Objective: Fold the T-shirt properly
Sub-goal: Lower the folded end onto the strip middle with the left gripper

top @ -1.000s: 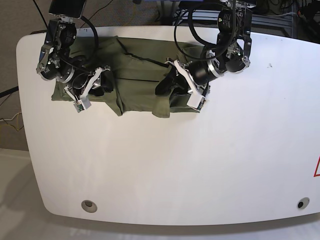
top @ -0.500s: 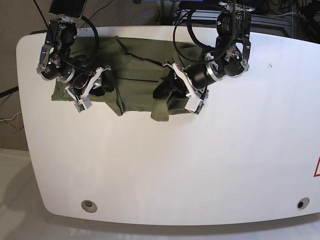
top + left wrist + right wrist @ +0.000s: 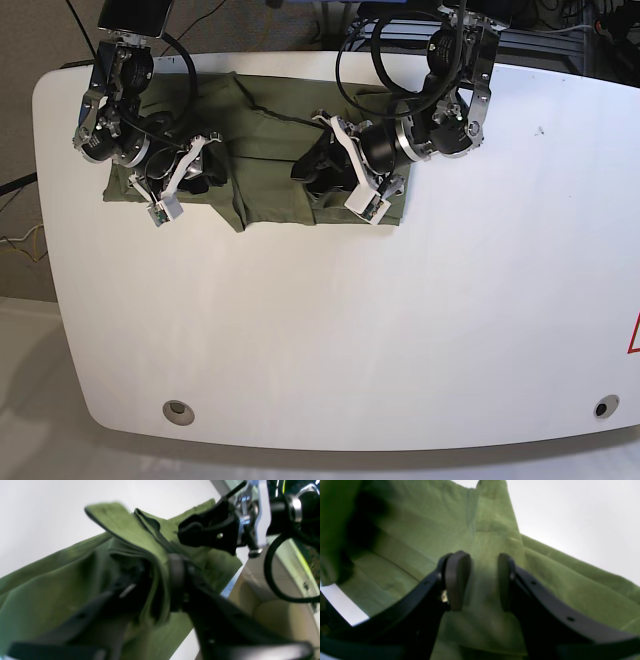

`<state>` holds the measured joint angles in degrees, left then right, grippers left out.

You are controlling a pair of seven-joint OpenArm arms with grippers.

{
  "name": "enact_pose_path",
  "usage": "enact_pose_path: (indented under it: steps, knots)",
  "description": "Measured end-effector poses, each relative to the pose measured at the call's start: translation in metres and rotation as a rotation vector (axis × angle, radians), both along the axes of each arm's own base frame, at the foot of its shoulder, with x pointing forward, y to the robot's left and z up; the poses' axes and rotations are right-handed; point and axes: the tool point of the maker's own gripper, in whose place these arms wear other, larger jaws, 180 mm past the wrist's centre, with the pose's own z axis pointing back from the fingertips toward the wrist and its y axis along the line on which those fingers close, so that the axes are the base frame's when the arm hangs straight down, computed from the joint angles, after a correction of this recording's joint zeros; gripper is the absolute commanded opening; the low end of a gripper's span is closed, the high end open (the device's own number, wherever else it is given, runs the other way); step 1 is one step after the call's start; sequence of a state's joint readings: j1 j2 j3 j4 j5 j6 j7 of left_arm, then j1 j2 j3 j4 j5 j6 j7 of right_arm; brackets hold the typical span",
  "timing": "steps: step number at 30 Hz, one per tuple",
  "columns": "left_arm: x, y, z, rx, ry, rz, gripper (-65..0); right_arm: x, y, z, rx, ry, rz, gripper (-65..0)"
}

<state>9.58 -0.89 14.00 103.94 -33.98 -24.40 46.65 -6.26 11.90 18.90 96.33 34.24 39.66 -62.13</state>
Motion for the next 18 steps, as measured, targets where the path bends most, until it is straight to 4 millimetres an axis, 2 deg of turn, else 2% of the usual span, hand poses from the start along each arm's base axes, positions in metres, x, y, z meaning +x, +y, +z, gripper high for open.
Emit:
enact_pose_path:
  steps: [7,10,18]
  knots:
    - [-0.006,-0.006,-0.01,0.07,-0.004,-0.011,-34.8,0.0,0.001,0.0,0.0,0.0,0.003,-43.1]
    - [-0.004,-0.005,-0.008,0.067,-0.009,-0.002,-30.4,0.0,0.0,0.0,-0.002,0.001,0.002,-43.1]
    - [0.014,0.006,0.007,0.037,-0.038,0.062,-29.2,-0.001,0.0,-0.001,-0.007,0.004,0.004,-43.3]
